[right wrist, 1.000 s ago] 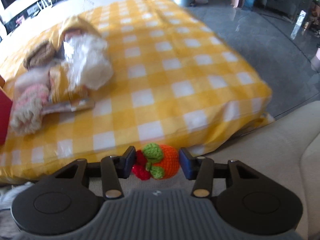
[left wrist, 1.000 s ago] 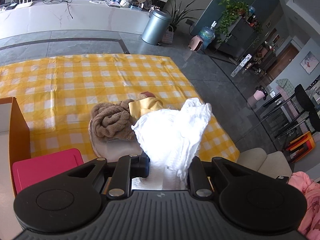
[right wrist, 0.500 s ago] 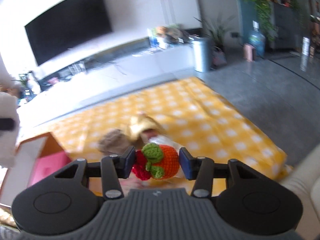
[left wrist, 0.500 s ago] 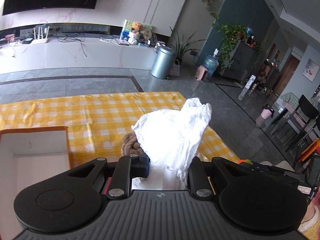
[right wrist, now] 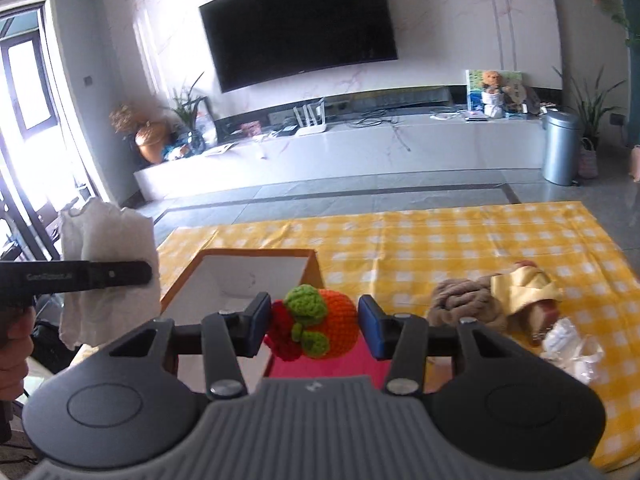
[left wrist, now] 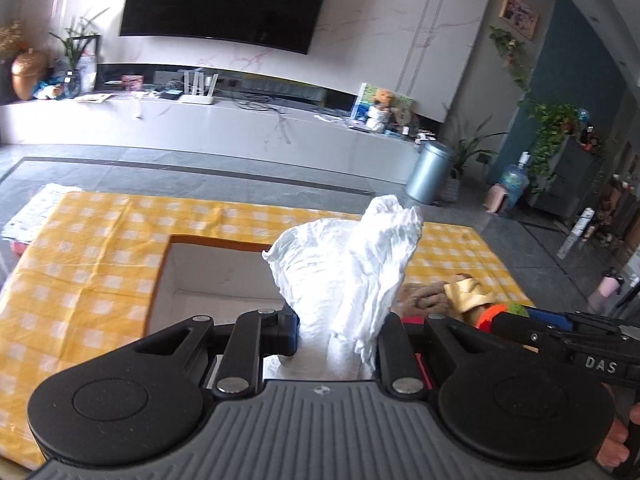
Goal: Organize soft objects
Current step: 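Carry the white tissue with the left gripper toward the white cardboard box, then lower the white tissue into the box and open the left gripper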
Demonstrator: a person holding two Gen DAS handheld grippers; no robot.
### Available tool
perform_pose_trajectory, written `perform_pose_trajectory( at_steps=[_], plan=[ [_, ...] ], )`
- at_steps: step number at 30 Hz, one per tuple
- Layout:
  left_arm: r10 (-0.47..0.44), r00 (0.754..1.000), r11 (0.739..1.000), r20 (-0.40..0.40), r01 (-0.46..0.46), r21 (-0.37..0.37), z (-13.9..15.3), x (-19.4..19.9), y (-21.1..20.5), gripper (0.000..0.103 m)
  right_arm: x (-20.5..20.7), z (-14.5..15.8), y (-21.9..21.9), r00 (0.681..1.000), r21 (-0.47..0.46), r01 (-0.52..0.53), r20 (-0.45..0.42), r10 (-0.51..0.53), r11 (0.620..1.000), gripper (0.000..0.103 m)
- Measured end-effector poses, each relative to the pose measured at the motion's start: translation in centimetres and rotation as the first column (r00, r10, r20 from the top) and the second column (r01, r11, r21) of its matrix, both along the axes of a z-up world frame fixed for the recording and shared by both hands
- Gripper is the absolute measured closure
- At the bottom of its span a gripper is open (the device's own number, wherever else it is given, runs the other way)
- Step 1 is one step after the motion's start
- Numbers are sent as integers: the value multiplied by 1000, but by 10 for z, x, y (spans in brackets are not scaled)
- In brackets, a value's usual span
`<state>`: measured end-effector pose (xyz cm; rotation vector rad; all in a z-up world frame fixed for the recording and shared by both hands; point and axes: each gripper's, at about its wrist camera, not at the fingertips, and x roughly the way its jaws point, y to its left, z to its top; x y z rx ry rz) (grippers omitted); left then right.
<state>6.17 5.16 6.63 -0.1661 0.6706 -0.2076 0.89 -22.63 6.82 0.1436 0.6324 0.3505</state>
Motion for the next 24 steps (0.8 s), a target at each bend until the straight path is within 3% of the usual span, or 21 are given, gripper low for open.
perform_pose_trajectory(
  at_steps=[3, 5, 7, 10, 19, 22, 24],
  plan=[
    [58, 998, 996, -14, -57, 74, -12, 3, 8, 82, 12, -12, 42, 996, -28, -86, -26, 86, 996, 55],
    [16, 997, 992, -78, -6, 124, -24, 9, 9, 79, 23, -21, 66, 991, -45, -125, -45, 123, 991, 55],
    [-21, 991, 973, -135, 51, 226, -42, 12, 7, 79, 31, -30, 83, 989, -71, -141, -51, 137, 988, 55],
    [20, 985, 923, -169, 47, 382, -70, 16, -2, 78, 44, -46, 101, 988, -115, -148, -58, 143, 982, 55],
    [77, 962, 866, -263, 66, 495, -121, 29, 3, 78, 54, -75, 112, 983, -129, -145, -128, 128, 981, 55],
    [95, 960, 841, -262, 63, 538, -126, 27, 3, 69, 54, -79, 115, 982, -136, -149, -138, 130, 979, 55],
    [99, 963, 819, -252, 65, 570, -126, 24, 0, 52, 52, -80, 117, 982, -137, -152, -137, 133, 979, 55]
  ],
)
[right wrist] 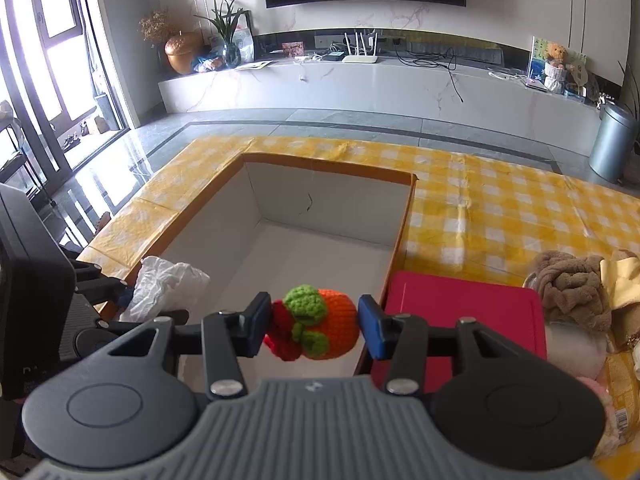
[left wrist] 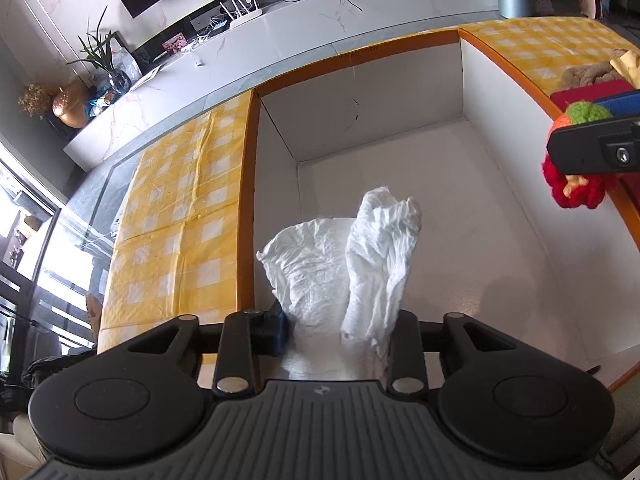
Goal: Organize soft objects
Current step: 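Lower the white tissue into the box and open the left gripper, then lower the orange fruit into the box and open the right gripper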
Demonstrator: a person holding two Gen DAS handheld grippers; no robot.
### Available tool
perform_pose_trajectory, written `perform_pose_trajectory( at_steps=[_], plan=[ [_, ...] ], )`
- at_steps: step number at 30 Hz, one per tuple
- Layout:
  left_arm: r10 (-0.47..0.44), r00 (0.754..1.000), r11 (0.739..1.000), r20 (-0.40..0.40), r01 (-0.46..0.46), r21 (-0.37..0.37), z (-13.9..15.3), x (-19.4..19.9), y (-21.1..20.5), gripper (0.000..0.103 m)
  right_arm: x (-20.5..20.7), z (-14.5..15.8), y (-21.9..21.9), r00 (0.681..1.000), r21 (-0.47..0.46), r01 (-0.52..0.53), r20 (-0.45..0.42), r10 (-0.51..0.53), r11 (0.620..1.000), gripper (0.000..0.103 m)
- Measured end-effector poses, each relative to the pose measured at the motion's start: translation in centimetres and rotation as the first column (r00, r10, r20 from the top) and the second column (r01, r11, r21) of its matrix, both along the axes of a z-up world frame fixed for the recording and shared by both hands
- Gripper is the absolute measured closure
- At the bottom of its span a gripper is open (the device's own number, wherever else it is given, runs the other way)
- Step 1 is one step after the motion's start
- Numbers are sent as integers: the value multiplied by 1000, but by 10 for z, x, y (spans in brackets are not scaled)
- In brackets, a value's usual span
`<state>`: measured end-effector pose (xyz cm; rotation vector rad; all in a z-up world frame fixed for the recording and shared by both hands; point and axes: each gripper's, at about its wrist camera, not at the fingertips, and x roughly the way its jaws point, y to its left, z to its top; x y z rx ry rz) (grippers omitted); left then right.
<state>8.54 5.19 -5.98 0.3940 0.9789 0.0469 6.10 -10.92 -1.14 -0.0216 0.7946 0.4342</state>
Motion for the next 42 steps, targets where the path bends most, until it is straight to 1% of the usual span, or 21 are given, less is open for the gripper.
perform_pose_trajectory(
  at_steps=[1, 3, 4, 5, 6, 8, 11, 14, 17, 19, 21, 22, 25, 28, 30, 33, 37, 38, 39, 41, 42],
  plan=[
    [-18, 1000, 1000, 8, 18, 3, 1, -3, -2, 51, -1, 0, 0, 1000, -1, -3, 0, 3, 1000, 55],
    [-40, 999, 999, 37, 40, 2, 6, -11, -6, 30, -3, 0, 0, 1000, -5, -2, 2, 2, 1000, 55],
    [-52, 997, 999, 57, 53, -6, 9, -14, -6, 28, -4, 0, 0, 1000, -7, 1, 3, -1, 1000, 55],
    [-60, 995, 998, 77, 61, -15, 12, -17, -7, 23, -6, 1, -1, 1000, -7, 6, 4, -6, 1000, 55],
    [-54, 994, 998, 100, 57, -26, 16, -20, -7, 16, -6, 2, -2, 1000, -7, 11, 5, -11, 1000, 55],
    [-11, 990, 998, 143, 21, -67, 25, -22, -2, 10, -5, 4, -1, 1000, -9, 24, 7, -24, 1000, 55],
    [62, 978, 992, 200, -38, -120, 38, -22, 14, 9, -9, 7, -4, 999, -12, 35, 11, -35, 999, 55],
    [94, 967, 986, 235, -58, -158, 46, -22, 28, 8, -13, 9, -5, 999, -16, 41, 15, -41, 999, 55],
    [125, 967, 968, 223, -69, -241, 49, -18, 42, 8, -15, 8, -3, 1000, -16, 31, 0, -31, 999, 55],
    [111, 975, 945, 192, -44, -323, 48, -14, 52, 8, -14, 5, 1, 1000, -23, 15, -19, -16, 1000, 55],
    [75, 981, 922, 177, -1, -387, 46, -12, 57, 8, -12, 1, 7, 999, -55, -4, -32, 2, 998, 55],
    [78, 980, 916, 185, 3, -402, 46, -14, 58, 8, -12, -1, 11, 999, -89, -24, -36, 20, 996, 55],
    [93, 966, 922, 240, 7, -387, 48, -19, 55, 8, -9, -7, 23, 995, -189, -89, -54, 80, 978, 55],
    [104, 959, 924, 264, 5, -383, 45, -20, 55, 8, 3, -18, 39, 982, -271, -170, -121, 142, 948, 55],
    [144, 956, 915, 254, -31, -402, 42, -20, 58, 8, 11, -28, 55, 968, -345, -231, -175, 180, 910, 55],
    [193, 945, 892, 262, -58, -448, 40, -20, 66, 8, 24, -44, 76, 941, -443, -319, -252, 224, 838, 55],
    [192, 946, 867, 260, -40, -496, 41, -20, 75, 8, 38, -62, 97, 921, -536, -374, -313, 234, 756, 55],
    [188, 947, 869, 261, -36, -494, 41, -20, 76, 10, 40, -67, 101, 912, -547, -392, -339, 232, 740, 55],
    [186, 946, 879, 265, -40, -474, 40, -20, 75, 9, 42, -71, 104, 903, -547, -406, -365, 228, 732, 55],
    [196, 933, 908, 302, -57, -414, 38, -22, 72, 9, 46, -76, 108, 883, -559, -441, -411, 228, 702, 55],
    [211, 924, 917, 318, -74, -391, 36, -23, 71, 9, 47, -79, 111, 880, -575, -448, -419, 224, 685, 54]
  ],
)
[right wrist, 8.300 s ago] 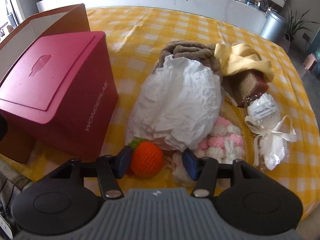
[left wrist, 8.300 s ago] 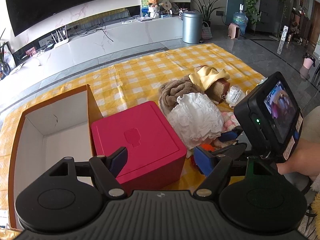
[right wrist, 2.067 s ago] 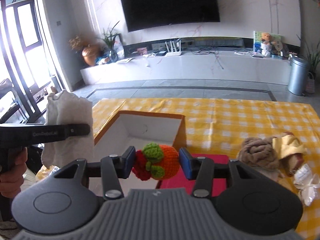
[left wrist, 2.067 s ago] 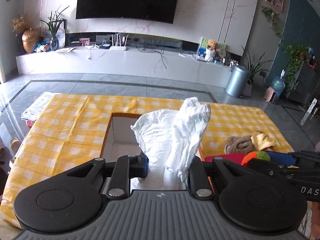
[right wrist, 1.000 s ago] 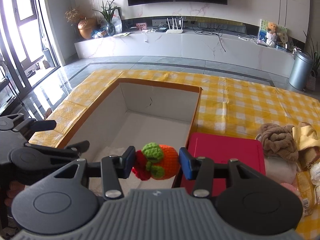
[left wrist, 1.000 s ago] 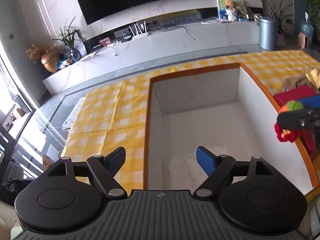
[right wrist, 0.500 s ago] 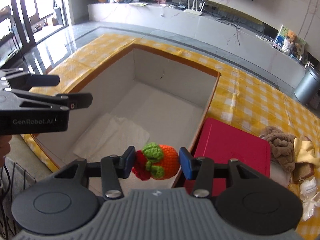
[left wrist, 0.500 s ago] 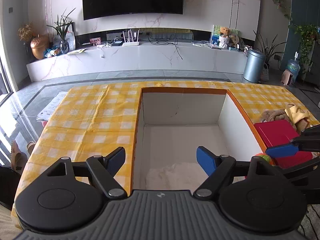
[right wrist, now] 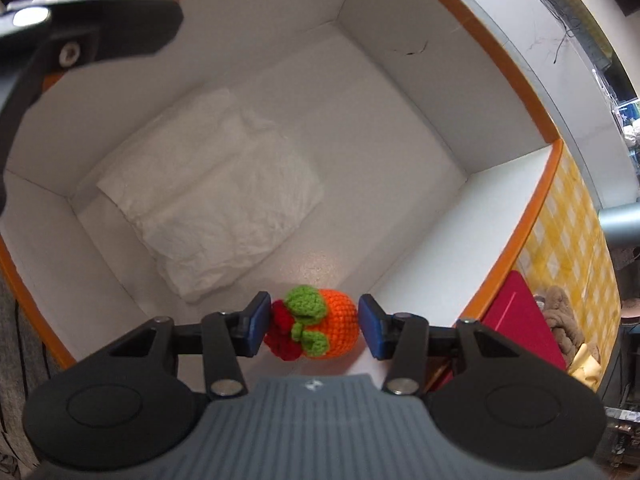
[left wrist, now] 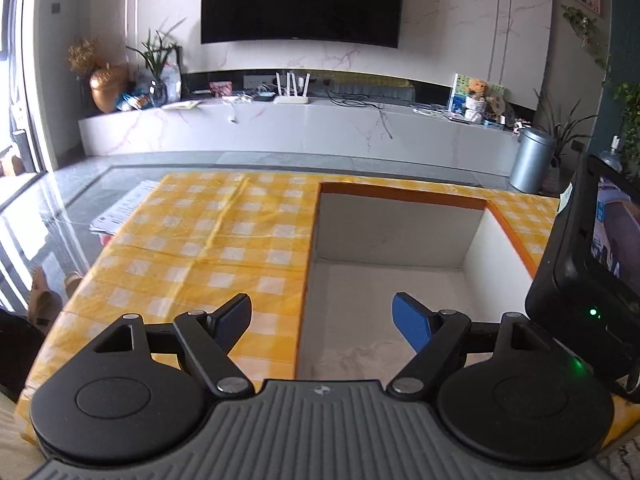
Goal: Organize soft objects
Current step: 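Lower the orange fruit into the box and open the right gripper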
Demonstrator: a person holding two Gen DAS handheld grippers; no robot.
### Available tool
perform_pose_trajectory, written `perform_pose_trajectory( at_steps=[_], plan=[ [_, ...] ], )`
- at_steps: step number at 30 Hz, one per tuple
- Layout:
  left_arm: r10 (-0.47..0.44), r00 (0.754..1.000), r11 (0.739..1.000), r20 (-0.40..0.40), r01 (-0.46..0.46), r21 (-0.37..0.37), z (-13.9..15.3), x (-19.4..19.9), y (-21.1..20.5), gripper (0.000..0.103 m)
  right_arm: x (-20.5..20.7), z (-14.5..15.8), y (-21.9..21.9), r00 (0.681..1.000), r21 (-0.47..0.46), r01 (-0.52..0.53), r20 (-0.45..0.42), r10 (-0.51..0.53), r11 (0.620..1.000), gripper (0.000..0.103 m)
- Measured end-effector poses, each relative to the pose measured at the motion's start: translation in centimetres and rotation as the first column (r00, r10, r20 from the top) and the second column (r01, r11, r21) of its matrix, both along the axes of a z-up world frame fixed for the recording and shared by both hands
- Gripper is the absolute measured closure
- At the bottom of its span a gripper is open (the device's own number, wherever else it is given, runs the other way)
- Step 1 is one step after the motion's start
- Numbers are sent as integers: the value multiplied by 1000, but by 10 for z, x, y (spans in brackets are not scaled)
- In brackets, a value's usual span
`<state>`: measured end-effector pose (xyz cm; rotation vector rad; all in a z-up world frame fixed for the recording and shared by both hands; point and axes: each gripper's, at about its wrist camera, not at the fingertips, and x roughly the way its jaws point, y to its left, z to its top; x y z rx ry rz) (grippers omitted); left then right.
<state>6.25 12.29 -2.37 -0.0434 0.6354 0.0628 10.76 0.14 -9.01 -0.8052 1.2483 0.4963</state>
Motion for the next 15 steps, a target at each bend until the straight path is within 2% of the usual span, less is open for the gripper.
perform_pose_trajectory(
  at_steps=[2, 4, 6, 8, 10, 15],
  plan=[
    [12, 1000, 1000, -1, -12, -3, 0, 0, 4, 9, 3, -3, 4, 1000, -37, 7, -9, -7, 999, 54],
    [16, 1000, 999, 3, -16, -45, 2, 1, 12, 9, 7, -3, 6, 999, -55, 19, -26, -21, 998, 54],
    [20, 1000, 997, 2, -20, -78, 3, 1, 18, 8, 8, -3, 8, 999, -63, 18, -47, -21, 998, 50],
    [18, 1000, 996, -4, -19, -86, 2, 2, 21, 8, 10, -1, 13, 998, -56, 21, -61, -25, 998, 27],
    [4, 1000, 996, 5, -3, -87, 1, 2, 21, 8, 9, 1, 14, 998, -41, 31, -59, -33, 999, 13],
    [-23, 998, 992, 50, 29, -122, 5, -2, 19, 8, 9, 23, 7, 997, 84, 71, -23, -69, 994, 7]
  ],
)
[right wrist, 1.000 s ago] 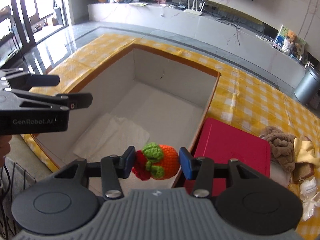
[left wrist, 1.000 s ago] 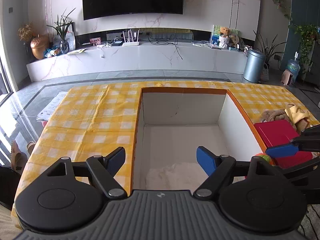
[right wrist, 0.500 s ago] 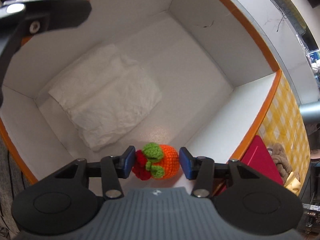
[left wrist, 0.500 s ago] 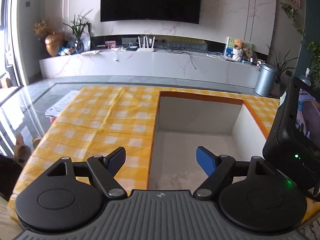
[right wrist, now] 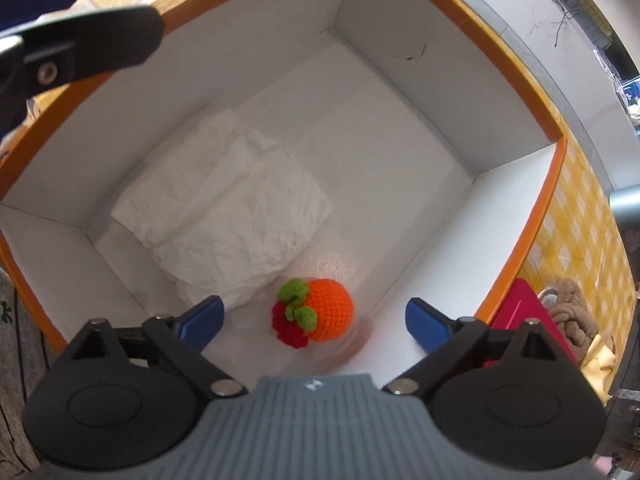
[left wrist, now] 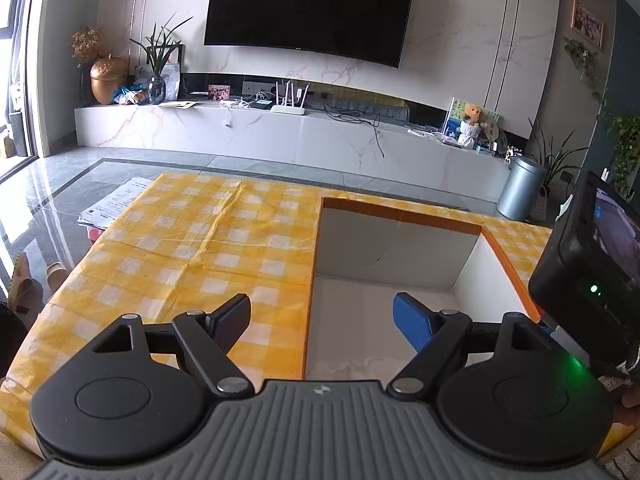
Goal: Organize soft objects
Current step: 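Lower the orange fruit into the box and open the right gripper, then move the right gripper to the pink-and-white knitted hat and grasp it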
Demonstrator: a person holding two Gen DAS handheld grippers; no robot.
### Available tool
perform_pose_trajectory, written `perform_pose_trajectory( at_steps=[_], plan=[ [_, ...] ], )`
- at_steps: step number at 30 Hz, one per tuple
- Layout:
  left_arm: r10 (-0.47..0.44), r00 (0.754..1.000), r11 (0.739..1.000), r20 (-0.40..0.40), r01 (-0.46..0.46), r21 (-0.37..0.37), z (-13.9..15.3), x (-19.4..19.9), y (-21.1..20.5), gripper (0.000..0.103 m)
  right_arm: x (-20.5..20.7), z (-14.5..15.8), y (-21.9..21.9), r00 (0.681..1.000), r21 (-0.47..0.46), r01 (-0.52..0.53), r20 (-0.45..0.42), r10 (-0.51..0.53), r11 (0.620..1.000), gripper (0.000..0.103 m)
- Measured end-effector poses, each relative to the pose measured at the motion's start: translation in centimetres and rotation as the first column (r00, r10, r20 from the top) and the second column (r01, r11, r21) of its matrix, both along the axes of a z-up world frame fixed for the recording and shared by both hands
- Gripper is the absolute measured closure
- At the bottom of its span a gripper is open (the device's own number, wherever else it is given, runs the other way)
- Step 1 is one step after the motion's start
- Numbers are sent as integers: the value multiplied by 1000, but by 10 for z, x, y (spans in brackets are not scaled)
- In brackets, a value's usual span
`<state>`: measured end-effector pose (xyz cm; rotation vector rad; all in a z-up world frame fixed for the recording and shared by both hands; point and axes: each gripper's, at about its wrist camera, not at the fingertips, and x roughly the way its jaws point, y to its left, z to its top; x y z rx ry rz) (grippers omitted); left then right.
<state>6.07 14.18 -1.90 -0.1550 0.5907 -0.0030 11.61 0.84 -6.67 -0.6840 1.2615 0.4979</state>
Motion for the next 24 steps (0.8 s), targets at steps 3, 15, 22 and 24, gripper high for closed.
perform_pose_trajectory(
  at_steps=[3, 15, 22, 24],
  plan=[
    [-38, 998, 998, 57, 36, 46, 5, -6, -7, 8, -5, 21, -8, 998, 55, -9, 57, 6, 998, 7],
    [-71, 990, 992, 122, 57, 109, 11, -12, -26, 7, -6, 109, -116, 923, 392, 156, 267, -275, 906, 3],
    [-113, 984, 994, 137, 112, 9, 20, -17, -37, 4, -5, 140, -207, 762, 588, 348, 277, -586, 730, 3],
    [-140, 980, 990, 145, 143, -16, 24, -20, -41, 0, -11, 145, -226, 707, 618, 374, 293, -644, 691, 3]
  ],
)
